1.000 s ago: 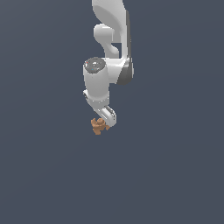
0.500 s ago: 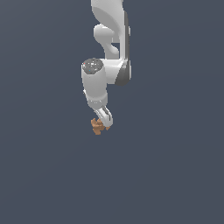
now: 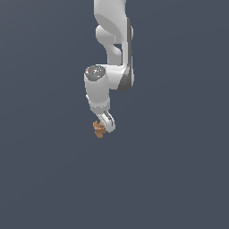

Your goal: Pick up the object and move it to a goal position.

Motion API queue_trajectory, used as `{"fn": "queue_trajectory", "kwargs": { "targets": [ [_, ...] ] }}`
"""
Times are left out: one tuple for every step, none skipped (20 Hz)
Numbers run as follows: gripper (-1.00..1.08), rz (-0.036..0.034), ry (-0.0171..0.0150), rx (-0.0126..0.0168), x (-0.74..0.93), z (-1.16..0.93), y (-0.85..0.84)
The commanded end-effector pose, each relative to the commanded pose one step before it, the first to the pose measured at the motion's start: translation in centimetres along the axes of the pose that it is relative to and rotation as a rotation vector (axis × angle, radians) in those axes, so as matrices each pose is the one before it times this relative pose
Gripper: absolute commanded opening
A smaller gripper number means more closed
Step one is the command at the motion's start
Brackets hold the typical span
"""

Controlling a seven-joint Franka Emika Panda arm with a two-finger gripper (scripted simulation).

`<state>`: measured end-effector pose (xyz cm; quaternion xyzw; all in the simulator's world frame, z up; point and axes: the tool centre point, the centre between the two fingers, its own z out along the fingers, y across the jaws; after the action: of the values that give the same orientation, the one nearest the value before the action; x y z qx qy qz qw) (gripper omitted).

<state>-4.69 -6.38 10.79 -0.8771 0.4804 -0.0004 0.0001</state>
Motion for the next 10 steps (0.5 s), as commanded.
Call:
{"fn": "queue_trajectory", "kwargs": {
  "targets": [
    [1.0,0.00158,-0.00036,-0.001,-0.032,1.278,0.086],
    [1.0,0.0,0.0,0.0,-0.025,0.45,-0.006],
    [1.0,0.00098,0.00005,-0.00002,0.025,0.387,0.023],
    [1.0,0.0,0.0,0.0,-0.01,0.325,-0.017],
    [1.0,0.0,0.0,0.0,-0.003,0.261,-0.022],
    [1.0,0.00062,-0.0002,0.00023,0.032,0.192,0.0],
    [1.0,0.0,0.0,0.0,0.006,0.133,-0.022],
    [1.0,0.0,0.0,0.0,0.006,0.076,-0.016],
    [1.0,0.0,0.0,0.0,0.002,0.025,-0.006],
    [-1.0,0.0,0.0,0.0,0.0,0.0,0.0]
  ]
}}
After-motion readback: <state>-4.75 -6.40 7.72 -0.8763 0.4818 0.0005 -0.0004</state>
